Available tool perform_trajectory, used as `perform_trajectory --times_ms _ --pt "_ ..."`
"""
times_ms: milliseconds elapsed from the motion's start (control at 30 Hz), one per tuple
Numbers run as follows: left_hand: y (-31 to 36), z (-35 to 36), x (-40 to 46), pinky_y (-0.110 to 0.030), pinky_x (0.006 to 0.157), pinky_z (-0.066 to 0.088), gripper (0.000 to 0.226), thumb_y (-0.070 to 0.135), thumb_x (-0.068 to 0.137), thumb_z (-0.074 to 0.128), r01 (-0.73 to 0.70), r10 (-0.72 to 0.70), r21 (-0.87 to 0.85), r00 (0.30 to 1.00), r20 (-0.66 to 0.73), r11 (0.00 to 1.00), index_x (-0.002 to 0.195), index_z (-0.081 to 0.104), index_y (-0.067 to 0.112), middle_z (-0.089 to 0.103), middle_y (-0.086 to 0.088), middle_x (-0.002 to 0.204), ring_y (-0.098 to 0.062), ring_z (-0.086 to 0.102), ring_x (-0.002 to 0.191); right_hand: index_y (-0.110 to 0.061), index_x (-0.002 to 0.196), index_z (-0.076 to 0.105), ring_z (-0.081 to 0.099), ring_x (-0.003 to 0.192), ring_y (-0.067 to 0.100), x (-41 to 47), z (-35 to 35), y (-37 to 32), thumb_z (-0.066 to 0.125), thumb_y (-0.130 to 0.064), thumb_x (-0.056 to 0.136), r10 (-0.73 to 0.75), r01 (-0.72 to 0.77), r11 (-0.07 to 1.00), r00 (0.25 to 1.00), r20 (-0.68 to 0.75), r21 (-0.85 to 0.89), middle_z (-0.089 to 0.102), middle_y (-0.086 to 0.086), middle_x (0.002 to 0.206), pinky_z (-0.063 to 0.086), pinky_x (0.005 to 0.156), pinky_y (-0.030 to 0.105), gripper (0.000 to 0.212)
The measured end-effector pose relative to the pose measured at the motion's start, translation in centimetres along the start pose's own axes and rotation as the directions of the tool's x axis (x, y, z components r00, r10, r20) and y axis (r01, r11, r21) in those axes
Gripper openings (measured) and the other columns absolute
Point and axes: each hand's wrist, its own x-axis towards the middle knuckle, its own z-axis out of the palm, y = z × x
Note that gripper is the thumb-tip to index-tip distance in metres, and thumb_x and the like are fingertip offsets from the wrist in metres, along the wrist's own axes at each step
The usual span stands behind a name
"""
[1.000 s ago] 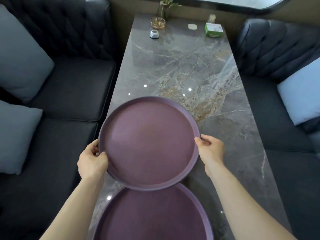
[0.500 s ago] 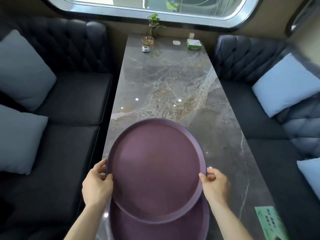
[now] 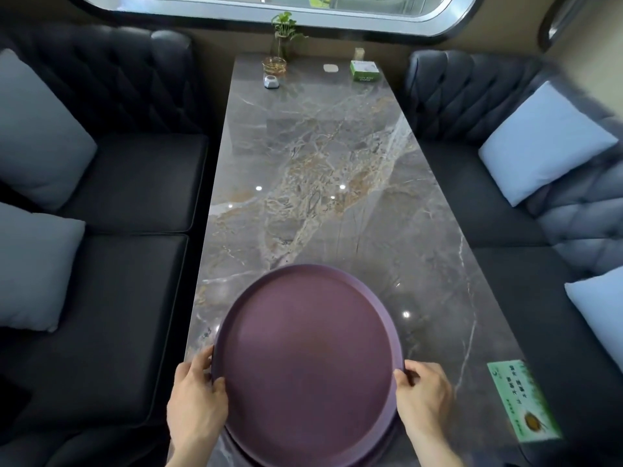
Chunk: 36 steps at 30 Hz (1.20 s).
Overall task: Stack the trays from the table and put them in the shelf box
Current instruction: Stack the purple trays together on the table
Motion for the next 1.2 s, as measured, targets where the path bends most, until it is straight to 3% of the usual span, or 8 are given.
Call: perform_trajectory --times_ms 267,833,967,1200 --pt "-0.14 0.06 -0.56 -0.033 0.069 0.044 0.056 0.005 0.074 0.066 -0.008 0.008 0.037 1.0 0.004 0.999 0.12 0.061 0.038 0.059 0.012 0.109 -0.011 0.061 0.081 -0.015 0.082 0.077 0.066 0.08 0.033 -0.45 0.04 0.96 0.076 -0.011 0.077 0.048 -0.05 0.998 0.998 0.05 0.028 0.073 0.008 0.08 0.054 0.073 0.039 0.006" --pt "0.03 -0.15 -0.17 -0.035 0.079 0.047 0.057 0.006 0.071 0.064 -0.004 0.002 0.098 1.0 0.022 0.995 0.123 0.064 0.03 0.066 0.009 0.114 -0.018 0.066 0.096 -0.009 0.083 0.076 0.064 0.082 0.035 -0.45 -0.04 0.9 0.074 -0.007 0.078 0.042 -0.041 0.999 0.997 0.067 -0.016 0.071 0.012 0.082 0.053 0.075 0.039 0.006" --pt "-0.14 -0.06 -0.12 -0.041 0.087 0.047 0.059 0.006 0.071 0.062 0.0 -0.005 0.122 0.999 0.036 0.992 0.125 0.063 0.029 0.066 0.005 0.115 -0.022 0.065 0.102 -0.01 0.083 0.075 0.063 0.082 0.034 -0.68 -0.05 0.83 0.074 -0.007 0.079 0.056 -0.055 0.998 0.996 0.071 -0.026 0.069 0.009 0.083 0.053 0.074 0.038 0.005" --pt "-0.32 0.02 -0.33 -0.045 0.087 0.047 0.059 0.004 0.07 0.061 -0.021 0.016 0.144 0.999 0.035 0.989 0.125 0.063 0.025 0.065 -0.001 0.108 -0.027 0.063 0.099 -0.01 0.079 0.074 0.048 0.07 0.026 -0.8 -0.12 0.88 0.072 -0.006 0.079 0.042 -0.039 0.998 0.997 0.066 -0.055 0.056 0.003 0.073 0.045 0.065 0.032 0.004"
